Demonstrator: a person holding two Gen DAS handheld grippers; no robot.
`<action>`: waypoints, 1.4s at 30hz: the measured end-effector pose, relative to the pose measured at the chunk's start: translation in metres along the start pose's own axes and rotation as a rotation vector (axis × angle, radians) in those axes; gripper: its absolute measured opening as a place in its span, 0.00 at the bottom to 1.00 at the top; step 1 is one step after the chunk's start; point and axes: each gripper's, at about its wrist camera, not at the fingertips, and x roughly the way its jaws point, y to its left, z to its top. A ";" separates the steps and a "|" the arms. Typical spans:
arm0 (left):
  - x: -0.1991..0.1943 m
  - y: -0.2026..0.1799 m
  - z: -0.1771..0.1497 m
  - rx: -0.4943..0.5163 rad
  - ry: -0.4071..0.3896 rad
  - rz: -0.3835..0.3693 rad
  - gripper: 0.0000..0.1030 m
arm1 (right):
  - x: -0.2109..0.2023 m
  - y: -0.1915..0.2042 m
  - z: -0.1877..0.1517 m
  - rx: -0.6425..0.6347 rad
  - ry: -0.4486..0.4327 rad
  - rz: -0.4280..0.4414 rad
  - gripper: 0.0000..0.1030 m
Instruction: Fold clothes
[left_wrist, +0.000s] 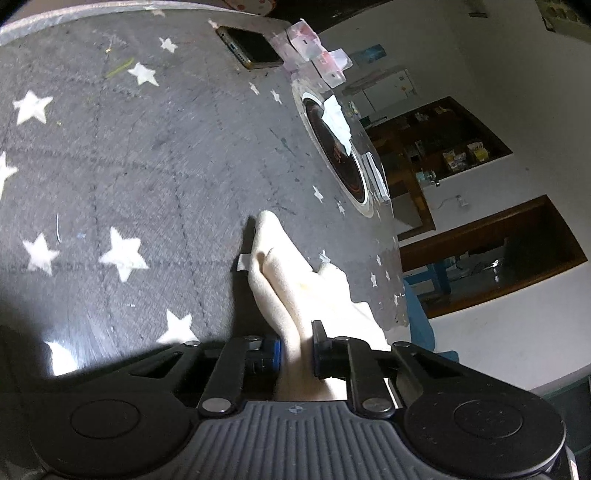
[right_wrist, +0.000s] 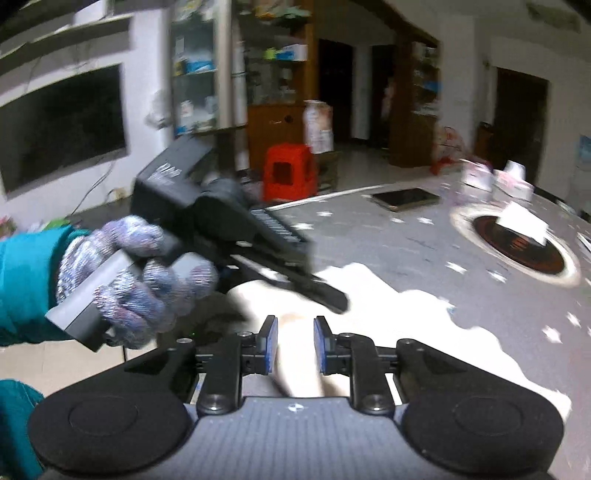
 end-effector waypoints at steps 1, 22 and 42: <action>0.000 0.000 0.000 0.005 -0.001 0.003 0.16 | -0.006 -0.006 -0.003 0.019 -0.004 -0.027 0.18; 0.007 -0.029 0.002 0.239 0.000 0.112 0.16 | -0.036 -0.154 -0.077 0.538 0.021 -0.372 0.38; 0.034 -0.113 0.010 0.509 -0.016 0.069 0.13 | -0.075 -0.150 -0.046 0.424 -0.083 -0.449 0.10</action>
